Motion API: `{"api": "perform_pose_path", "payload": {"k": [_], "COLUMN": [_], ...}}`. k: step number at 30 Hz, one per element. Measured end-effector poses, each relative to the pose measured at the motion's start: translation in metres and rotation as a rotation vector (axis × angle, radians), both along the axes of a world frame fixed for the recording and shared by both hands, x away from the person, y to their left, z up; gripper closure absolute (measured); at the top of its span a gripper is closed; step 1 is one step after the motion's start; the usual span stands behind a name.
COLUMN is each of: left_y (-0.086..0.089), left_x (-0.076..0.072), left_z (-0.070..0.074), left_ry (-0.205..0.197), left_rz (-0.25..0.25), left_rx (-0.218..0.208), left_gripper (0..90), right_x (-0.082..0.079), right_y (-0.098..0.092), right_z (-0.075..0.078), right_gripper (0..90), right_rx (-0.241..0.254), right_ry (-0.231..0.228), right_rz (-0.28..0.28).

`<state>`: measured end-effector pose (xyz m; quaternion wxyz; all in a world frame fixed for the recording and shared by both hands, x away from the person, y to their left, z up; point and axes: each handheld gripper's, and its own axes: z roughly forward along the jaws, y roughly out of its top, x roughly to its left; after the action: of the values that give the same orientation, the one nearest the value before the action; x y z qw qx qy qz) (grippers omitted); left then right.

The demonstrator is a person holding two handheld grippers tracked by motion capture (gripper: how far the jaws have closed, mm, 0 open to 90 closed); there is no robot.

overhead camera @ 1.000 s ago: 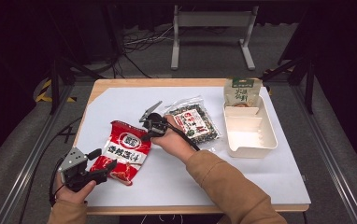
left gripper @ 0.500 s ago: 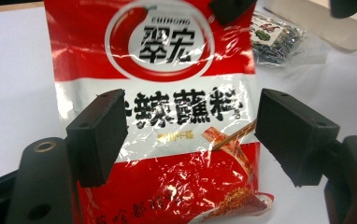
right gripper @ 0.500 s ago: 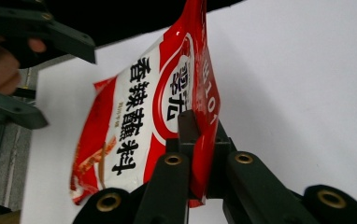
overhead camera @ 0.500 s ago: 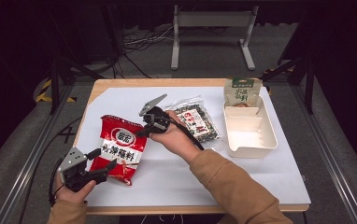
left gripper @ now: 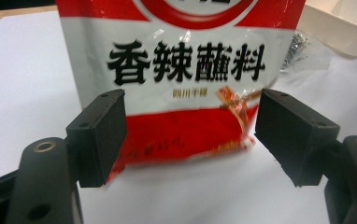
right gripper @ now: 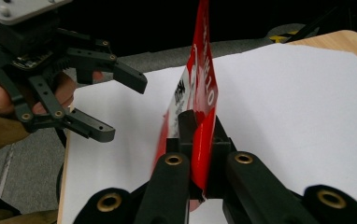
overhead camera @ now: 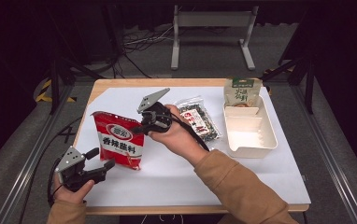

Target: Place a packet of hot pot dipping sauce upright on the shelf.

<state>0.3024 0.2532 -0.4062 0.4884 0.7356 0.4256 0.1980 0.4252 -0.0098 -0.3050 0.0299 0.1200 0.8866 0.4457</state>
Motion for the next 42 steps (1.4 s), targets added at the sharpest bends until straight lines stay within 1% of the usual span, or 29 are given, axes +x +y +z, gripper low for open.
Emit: {"api": "perform_pose_path", "payload": {"k": [2, 4, 5, 6, 11, 15, 21, 28, 32, 37, 42], "left_y": [0.0, 0.0, 0.0, 0.0, 0.0, 0.0, -0.001, -0.003, -0.005, -0.009, -0.01], "left_x": [0.0, 0.0, 0.0, 0.0, 0.001, 0.002, 0.005, 0.008, 0.012, 0.016, 0.019], "left_z": [0.0, 0.0, 0.0, 0.0, -0.001, -0.001, -0.002, -0.003, -0.004, -0.004, -0.005], "left_ry": [-0.001, -0.001, 0.0, 0.0, 0.003, 0.008, 0.012, 0.014, 0.018, 0.02, 0.021], "left_rz": [-0.001, 0.0, 0.0, 0.001, -0.001, -0.001, 0.003, -0.005, -0.008, -0.021, -0.024], "left_rx": [0.003, 0.003, 0.006, 0.006, 0.01, 0.012, 0.014, 0.019, 0.018, 0.024, 0.025], "left_gripper": [25.3, 25.3, 25.3, 25.3, 25.3, 25.3, 25.3, 25.3, 25.3, 25.3, 25.3], "right_x": [-0.002, -0.004, -0.004, -0.005, -0.004, -0.004, -0.007, -0.01, -0.012, -0.015, -0.018], "right_y": [-0.002, -0.003, -0.003, -0.005, -0.016, -0.026, -0.04, -0.059, -0.069, -0.088, -0.106], "right_z": [0.005, 0.009, 0.009, 0.011, 0.023, 0.031, 0.042, 0.054, 0.06, 0.069, 0.076], "right_gripper": [89.3, 89.3, 89.3, 89.3, 89.3, 89.3, 89.2, 89.2, 89.2, 89.2, 89.1], "right_rx": [-0.009, -0.024, -0.024, -0.034, -0.042, -0.046, -0.056, -0.072, -0.071, -0.065, -0.064], "right_ry": [-0.013, -0.037, -0.037, -0.052, -0.075, -0.086, -0.107, -0.141, -0.147, -0.154, -0.16], "right_rz": [0.001, 0.001, 0.001, -0.002, -0.019, -0.033, -0.034, -0.045, -0.054, -0.077, -0.095]}}
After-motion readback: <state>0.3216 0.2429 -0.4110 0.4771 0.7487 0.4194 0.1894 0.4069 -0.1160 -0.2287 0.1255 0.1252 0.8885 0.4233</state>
